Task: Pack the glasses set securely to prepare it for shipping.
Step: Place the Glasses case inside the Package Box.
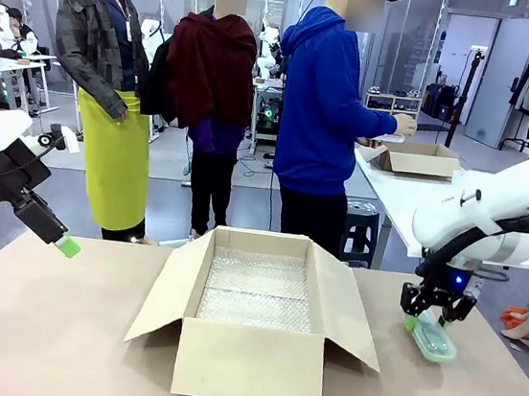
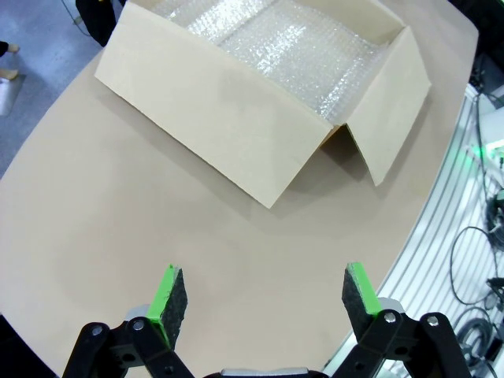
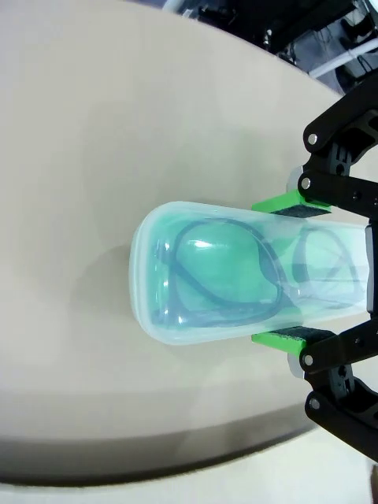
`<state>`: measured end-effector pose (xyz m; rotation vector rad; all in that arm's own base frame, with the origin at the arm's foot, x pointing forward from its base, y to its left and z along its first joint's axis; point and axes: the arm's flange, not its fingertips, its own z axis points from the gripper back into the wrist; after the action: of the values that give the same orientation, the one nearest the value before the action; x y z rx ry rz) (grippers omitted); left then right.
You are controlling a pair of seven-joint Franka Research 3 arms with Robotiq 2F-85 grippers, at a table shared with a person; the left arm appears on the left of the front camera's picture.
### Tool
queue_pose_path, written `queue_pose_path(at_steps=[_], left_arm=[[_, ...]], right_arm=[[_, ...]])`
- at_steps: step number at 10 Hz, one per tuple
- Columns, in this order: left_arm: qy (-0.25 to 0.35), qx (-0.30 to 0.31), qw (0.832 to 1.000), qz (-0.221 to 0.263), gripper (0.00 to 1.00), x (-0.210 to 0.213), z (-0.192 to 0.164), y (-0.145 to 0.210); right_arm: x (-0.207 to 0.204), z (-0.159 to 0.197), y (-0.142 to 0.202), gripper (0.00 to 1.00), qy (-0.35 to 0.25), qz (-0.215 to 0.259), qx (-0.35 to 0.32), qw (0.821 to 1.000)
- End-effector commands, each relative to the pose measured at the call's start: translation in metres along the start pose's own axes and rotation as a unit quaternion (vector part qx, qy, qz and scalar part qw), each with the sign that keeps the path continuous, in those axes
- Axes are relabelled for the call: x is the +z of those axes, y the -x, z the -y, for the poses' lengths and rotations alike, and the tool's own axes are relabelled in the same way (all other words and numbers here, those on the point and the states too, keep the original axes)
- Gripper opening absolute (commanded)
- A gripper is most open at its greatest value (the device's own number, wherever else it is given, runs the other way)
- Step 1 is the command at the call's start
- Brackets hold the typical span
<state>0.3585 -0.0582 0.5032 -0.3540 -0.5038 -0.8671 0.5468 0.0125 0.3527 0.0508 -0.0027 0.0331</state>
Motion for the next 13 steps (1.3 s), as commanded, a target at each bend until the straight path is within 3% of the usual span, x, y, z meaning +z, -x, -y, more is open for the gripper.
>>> queue_pose_path(at_steps=[1, 3, 4, 7, 8, 11, 13], left_arm=[[0.008, -0.006, 1.0, 0.008, 1.0, 0.002, -0.002, 0.001], [0.008, -0.006, 1.0, 0.008, 1.0, 0.002, -0.002, 0.001], [0.008, -0.006, 1.0, 0.008, 1.0, 0.002, -0.002, 0.001], [0.008, -0.006, 1.0, 0.008, 1.0, 0.002, -0.002, 0.001], [0.008, -0.006, 1.0, 0.008, 1.0, 0.002, -0.002, 0.001], [0.008, -0.006, 1.0, 0.008, 1.0, 0.002, -0.002, 0.001], [0.008, -0.006, 1.0, 0.008, 1.0, 0.002, -0.002, 0.001]], right_arm=[[0.061, -0.017, 0.025, 0.36, -0.006, -0.01, 0.08, 0.997], [0.12, -0.043, 0.037, 0.36, -0.002, -0.005, 0.195, 0.981], [0.141, -0.068, 0.041, 0.36, 0.012, -0.006, 0.278, 0.961], [0.167, -0.156, 0.029, 0.36, 0.047, -0.013, 0.484, 0.874], [0.171, -0.195, 0.013, 0.36, 0.053, -0.004, 0.524, 0.85], [0.157, -0.3, -0.041, 0.36, 0.078, -0.029, 0.588, 0.804], [0.135, -0.345, -0.068, 0.36, 0.061, -0.013, 0.63, 0.774]])
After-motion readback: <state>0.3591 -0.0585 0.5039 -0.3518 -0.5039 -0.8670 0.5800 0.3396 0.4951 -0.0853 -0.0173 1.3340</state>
